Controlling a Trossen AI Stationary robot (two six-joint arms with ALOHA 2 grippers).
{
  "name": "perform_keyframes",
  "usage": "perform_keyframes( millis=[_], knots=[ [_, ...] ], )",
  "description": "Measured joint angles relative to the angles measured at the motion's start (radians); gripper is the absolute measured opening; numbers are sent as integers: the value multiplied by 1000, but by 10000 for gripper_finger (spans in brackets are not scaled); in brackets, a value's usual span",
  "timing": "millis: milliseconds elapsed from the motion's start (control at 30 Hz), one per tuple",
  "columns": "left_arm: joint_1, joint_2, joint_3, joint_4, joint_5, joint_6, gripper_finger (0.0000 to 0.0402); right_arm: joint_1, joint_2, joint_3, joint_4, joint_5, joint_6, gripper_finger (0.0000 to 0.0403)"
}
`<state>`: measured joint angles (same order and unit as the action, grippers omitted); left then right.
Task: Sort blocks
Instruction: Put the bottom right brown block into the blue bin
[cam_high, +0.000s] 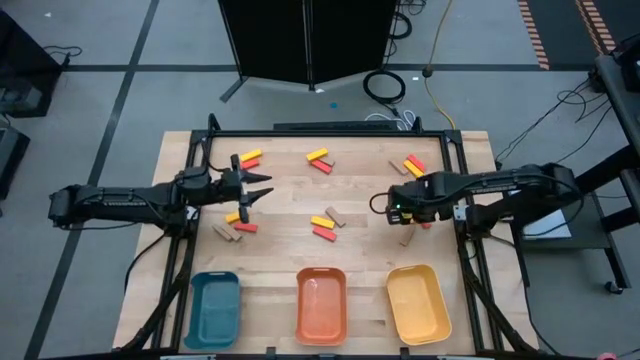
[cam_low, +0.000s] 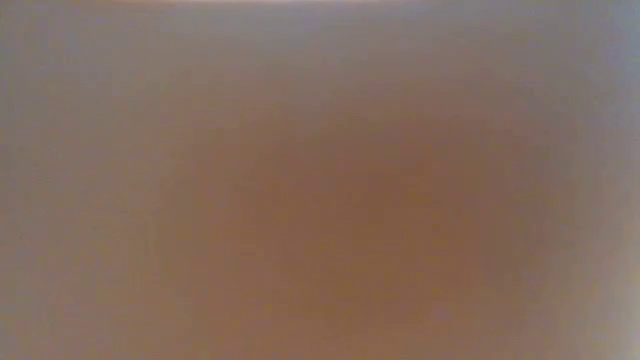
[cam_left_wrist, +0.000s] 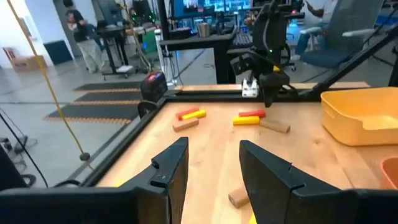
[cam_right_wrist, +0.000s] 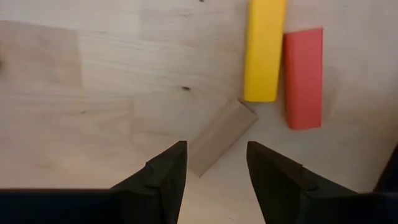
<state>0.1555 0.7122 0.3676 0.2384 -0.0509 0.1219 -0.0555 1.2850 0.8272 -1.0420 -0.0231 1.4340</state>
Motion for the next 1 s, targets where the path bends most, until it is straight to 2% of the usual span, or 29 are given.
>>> perform_keyframes(
  millis=[267, 700, 1000],
  knots=[
    [0, 1, 0, -90, 2, -4, 141, 46, 107, 0, 8, -6, 129, 161],
    [0, 1, 0, -153, 3, -11, 141, 65, 245, -2, 39, -28, 135, 161],
    [0, 1, 0, -150, 3, -11, 141, 64, 240, -150, 246, -60, 155, 160]
  ],
)
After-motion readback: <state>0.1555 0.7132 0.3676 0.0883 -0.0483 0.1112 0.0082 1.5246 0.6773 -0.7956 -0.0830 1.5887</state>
